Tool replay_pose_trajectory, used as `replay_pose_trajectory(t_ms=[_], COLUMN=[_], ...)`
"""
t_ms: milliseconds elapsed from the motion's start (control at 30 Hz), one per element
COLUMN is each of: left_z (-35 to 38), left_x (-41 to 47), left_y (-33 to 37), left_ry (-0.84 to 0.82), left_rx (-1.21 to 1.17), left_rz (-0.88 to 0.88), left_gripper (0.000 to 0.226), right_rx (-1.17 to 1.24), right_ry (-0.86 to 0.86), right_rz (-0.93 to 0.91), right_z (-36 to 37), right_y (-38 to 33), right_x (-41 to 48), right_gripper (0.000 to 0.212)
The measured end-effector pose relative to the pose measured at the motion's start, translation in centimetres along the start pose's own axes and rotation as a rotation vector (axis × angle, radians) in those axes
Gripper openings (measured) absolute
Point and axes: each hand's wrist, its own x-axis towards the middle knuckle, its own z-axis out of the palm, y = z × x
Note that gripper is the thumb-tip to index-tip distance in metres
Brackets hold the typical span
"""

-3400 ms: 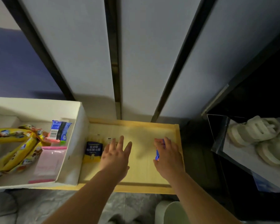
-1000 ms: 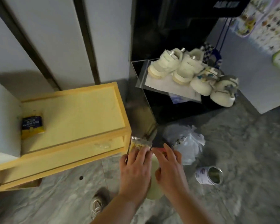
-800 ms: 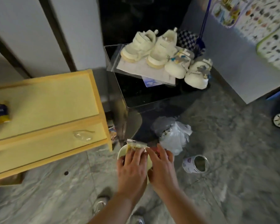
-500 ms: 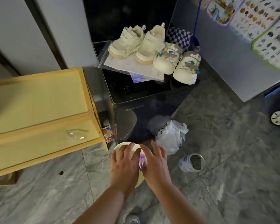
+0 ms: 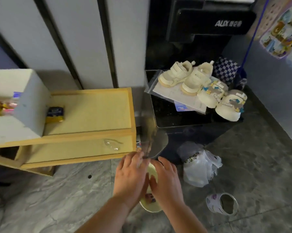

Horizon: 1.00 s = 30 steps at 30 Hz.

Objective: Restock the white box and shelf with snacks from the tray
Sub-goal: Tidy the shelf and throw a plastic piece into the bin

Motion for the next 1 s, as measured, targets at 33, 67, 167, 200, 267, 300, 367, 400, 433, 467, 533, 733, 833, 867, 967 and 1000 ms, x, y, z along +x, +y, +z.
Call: replay_pose_trajectory(t_ms=[33,67,167,200,267,300,367,400,433,467,533,733,833,867,967,1000], left_z=[-1.5,-3.1,-7.0,-8.1,-10.1,-10.9,-12.6,-13.5,-14.5,-15.4,-17.1,-19.2,-18.2,-17.4,-15.5,-15.0], left_x=[0.2,0.4,0.4,0.4,0.5,0.7,1.3,1.7,2.2,2.6,3.2,5.4,7.5,8.2,10.4,11.1], left_y=[-1.3,-2.8,-8.2,-10.2,-13.7,-15.3,-18.4,-20.0,-21.9,-23.9,-28.2,-37.9,-39.8,-40.3,-41.4,-41.7], left_ry=[0.025,0.042,0.089,0.102,0.127,0.140,0.177,0.203,0.229,0.247,0.252,0.068,-0.013,-0.037,-0.133,-0.164], left_rx=[0.008,0.018,0.052,0.053,0.052,0.048,0.029,0.025,0.033,0.044,0.071,0.169,0.174,0.168,0.134,0.131], left_rz=[-0.034,-0.068,-0.170,-0.201,-0.257,-0.274,-0.278,-0.268,-0.262,-0.270,-0.311,-0.452,-0.476,-0.490,-0.515,-0.511], left_gripper=[0.051,0.051,0.048,0.047,0.049,0.051,0.052,0.048,0.042,0.038,0.037,0.043,0.045,0.047,0.050,0.052], right_rx=[0.010,0.014,-0.042,-0.066,-0.097,-0.104,-0.118,-0.130,-0.146,-0.164,-0.193,-0.243,-0.257,-0.271,-0.287,-0.281], right_ry=[-0.002,-0.011,-0.041,-0.047,-0.070,-0.082,-0.096,-0.102,-0.111,-0.122,-0.145,-0.154,-0.153,-0.161,-0.196,-0.206], right_rz=[-0.056,-0.110,-0.234,-0.264,-0.301,-0.303,-0.294,-0.292,-0.292,-0.290,-0.260,-0.223,-0.221,-0.220,-0.195,-0.176], right_z=[-0.1,0.0,0.7,1.1,2.0,2.4,3.5,4.0,4.6,5.2,6.3,9.9,11.8,12.3,13.5,13.9], right_y=[-1.8,-3.6,-9.1,-10.9,-14.6,-16.4,-19.9,-21.6,-23.2,-24.7,-27.2,-31.1,-31.7,-31.7,-31.4,-31.2], right_x=[0.7,1.5,4.0,4.9,6.6,7.6,9.7,10.9,12.1,13.3,15.3,19.6,21.8,22.6,24.8,25.4], right_gripper=[0.048,0.048,0.051,0.052,0.052,0.052,0.053,0.054,0.054,0.054,0.054,0.058,0.060,0.060,0.060,0.060])
